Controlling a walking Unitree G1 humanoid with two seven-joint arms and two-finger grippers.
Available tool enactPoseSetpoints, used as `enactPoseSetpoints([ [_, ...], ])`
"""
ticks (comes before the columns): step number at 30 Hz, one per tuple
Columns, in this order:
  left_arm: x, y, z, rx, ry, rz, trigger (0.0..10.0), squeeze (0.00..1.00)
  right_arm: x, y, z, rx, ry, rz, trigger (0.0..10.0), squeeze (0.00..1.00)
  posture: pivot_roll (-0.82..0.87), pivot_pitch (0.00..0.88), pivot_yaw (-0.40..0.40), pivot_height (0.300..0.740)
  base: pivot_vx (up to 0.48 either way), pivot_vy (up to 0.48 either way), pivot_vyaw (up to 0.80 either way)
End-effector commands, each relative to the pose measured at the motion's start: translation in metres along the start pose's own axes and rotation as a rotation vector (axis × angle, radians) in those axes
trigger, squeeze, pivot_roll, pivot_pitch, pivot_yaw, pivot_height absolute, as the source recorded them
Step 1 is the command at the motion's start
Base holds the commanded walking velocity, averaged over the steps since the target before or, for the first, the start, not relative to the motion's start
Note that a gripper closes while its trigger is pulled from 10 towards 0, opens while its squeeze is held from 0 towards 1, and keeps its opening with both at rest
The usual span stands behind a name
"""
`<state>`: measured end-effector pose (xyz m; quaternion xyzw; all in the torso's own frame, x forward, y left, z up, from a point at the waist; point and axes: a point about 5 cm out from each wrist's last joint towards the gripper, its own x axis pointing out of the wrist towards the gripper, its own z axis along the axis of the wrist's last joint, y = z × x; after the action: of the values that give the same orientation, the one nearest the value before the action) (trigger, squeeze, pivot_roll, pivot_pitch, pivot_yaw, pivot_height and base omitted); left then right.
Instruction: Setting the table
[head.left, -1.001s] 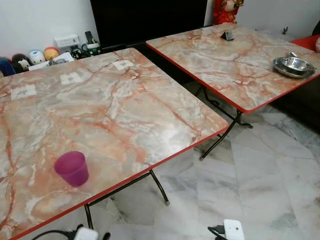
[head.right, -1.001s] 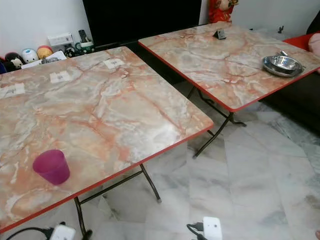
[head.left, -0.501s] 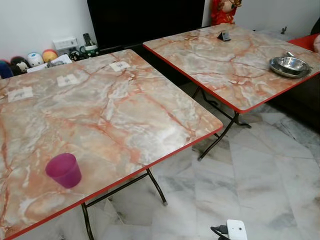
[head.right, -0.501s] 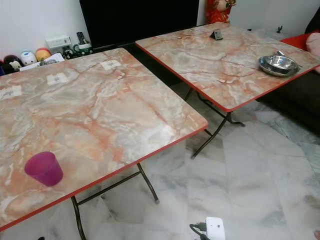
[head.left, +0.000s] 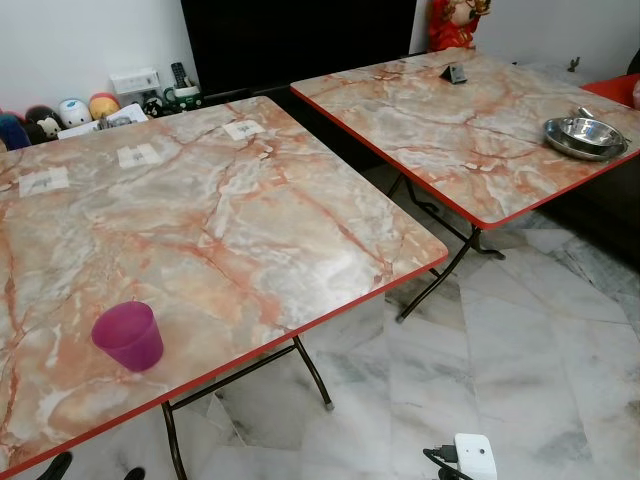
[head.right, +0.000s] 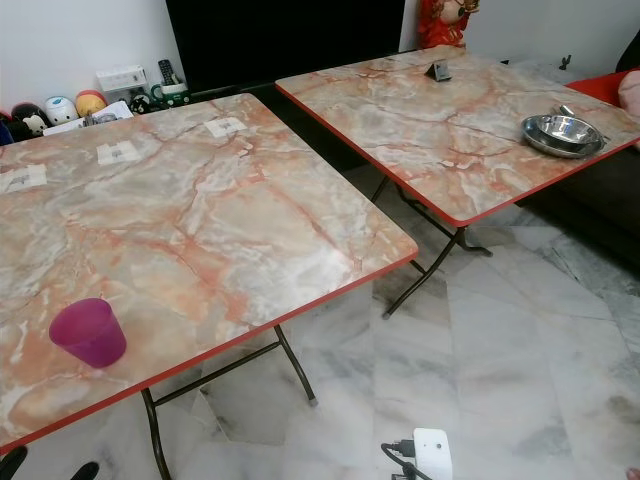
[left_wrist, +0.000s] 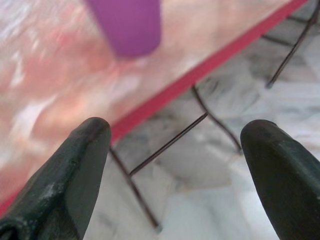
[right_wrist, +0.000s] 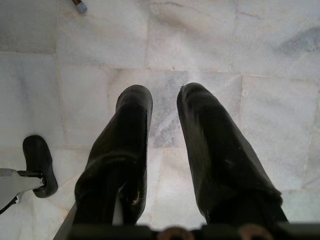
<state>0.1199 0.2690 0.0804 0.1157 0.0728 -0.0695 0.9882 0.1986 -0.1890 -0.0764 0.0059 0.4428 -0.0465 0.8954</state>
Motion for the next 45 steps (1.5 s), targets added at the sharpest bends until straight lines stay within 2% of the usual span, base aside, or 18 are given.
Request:
enactPoseSetpoints([
  [1,0.009,-0.001,0.008,-0.014,-0.016,-0.001,10.0,0.0,0.0,-0.001,-0.003,-0.007,0.015,-0.001,10.0,0.0,0.13,0.06,-0.02,0.74,0.0,0.0,0.0],
  [2,0.023,-0.003,0.013,-0.018,-0.028,0.002,10.0,0.0,0.0,-0.001,-0.003,-0.008,0.016,-0.001,10.0,0.0,0.13,0.061,-0.019,0.74,0.0,0.0,0.0],
  [3,0.03,-0.004,0.015,-0.016,-0.036,-0.001,10.0,0.0,0.0,-0.001,-0.003,-0.009,0.016,-0.001,10.0,0.0,0.12,0.06,-0.02,0.74,0.0,0.0,0.0],
  [4,0.03,-0.004,0.015,-0.016,-0.036,-0.001,10.0,0.0,0.0,-0.001,-0.003,-0.009,0.016,-0.001,10.0,0.0,0.12,0.06,-0.02,0.74,0.0,0.0,0.0],
  [5,0.05,-0.003,0.016,-0.06,-0.057,0.057,10.0,0.0,0.0,0.0,-0.003,-0.006,0.016,-0.002,10.0,0.0,0.1,0.059,-0.016,0.74,0.0,0.0,0.0],
  [8,0.074,-0.004,0.015,-0.115,-0.072,0.114,10.0,0.0,0.0,0.001,-0.004,0.003,0.015,-0.007,10.0,0.0,0.08,0.06,-0.015,0.74,0.0,0.0,0.0],
  [9,0.077,-0.006,0.016,-0.12,-0.067,0.114,10.0,0.0,-0.001,0.001,-0.004,0.007,0.015,-0.01,10.0,0.0,0.07,0.061,-0.014,0.74,0.0,0.0,0.0],
  [24,0.081,-0.008,0.002,-0.129,0.002,0.199,10.0,0.0,-0.001,-0.001,-0.005,0.003,0.017,-0.016,10.0,0.0,0.06,0.072,-0.021,0.74,0.0,0.0,0.0],
  [32,0.097,-0.011,0.0,-0.156,-0.002,0.246,10.0,0.0,-0.001,-0.001,-0.004,0.002,0.014,-0.017,10.0,0.0,0.05,0.07,-0.023,0.74,0.0,0.0,0.0],
  [45,0.112,-0.008,0.003,-0.18,-0.031,0.33,10.0,0.0,-0.001,-0.001,-0.004,0.003,0.015,-0.016,10.0,0.0,0.05,0.071,-0.023,0.74,0.0,0.0,0.0],
])
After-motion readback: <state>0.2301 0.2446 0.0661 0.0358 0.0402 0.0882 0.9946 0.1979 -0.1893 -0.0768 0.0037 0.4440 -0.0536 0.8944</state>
